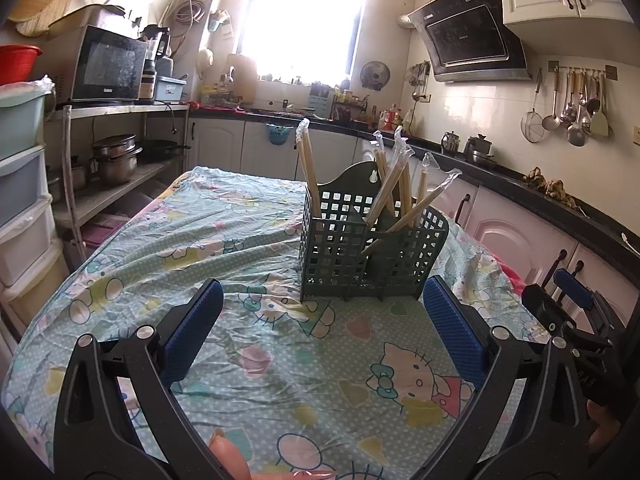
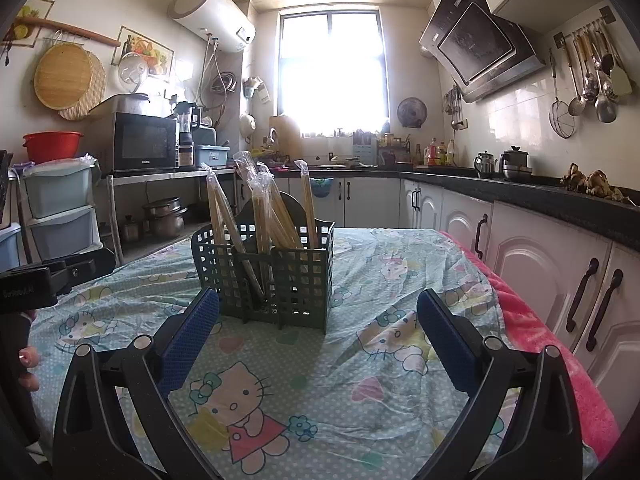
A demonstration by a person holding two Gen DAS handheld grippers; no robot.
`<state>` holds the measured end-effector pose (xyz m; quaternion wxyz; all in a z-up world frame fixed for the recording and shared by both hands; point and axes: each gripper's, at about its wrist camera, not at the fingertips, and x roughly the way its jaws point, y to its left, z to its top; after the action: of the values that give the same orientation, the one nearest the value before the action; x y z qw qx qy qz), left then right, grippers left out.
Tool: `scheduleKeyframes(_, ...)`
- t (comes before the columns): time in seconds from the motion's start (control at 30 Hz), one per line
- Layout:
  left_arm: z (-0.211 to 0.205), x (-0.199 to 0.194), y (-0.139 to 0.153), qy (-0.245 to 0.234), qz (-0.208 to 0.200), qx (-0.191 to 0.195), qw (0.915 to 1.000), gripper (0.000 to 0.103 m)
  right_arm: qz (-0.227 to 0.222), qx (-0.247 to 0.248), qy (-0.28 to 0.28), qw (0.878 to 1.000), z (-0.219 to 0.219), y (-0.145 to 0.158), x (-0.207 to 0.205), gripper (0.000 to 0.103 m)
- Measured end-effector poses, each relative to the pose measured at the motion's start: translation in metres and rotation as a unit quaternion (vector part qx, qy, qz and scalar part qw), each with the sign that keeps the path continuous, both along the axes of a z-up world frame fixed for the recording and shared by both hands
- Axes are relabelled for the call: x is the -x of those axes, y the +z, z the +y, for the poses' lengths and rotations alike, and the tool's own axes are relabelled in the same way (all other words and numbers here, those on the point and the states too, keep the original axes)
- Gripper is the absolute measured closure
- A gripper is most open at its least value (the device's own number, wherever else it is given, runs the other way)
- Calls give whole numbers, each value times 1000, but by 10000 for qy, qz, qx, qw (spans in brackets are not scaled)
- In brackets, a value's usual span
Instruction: Organize utensils
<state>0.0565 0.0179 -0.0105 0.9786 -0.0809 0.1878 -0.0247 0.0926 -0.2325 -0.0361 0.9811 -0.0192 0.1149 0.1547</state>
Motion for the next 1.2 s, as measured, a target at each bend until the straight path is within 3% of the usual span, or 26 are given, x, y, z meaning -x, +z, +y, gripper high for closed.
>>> scheduleKeyframes(1.2, 5, -2, 0, 24, -4, -29, 10000, 11, -15, -6, 7, 10000, 0, 1, 1, 6)
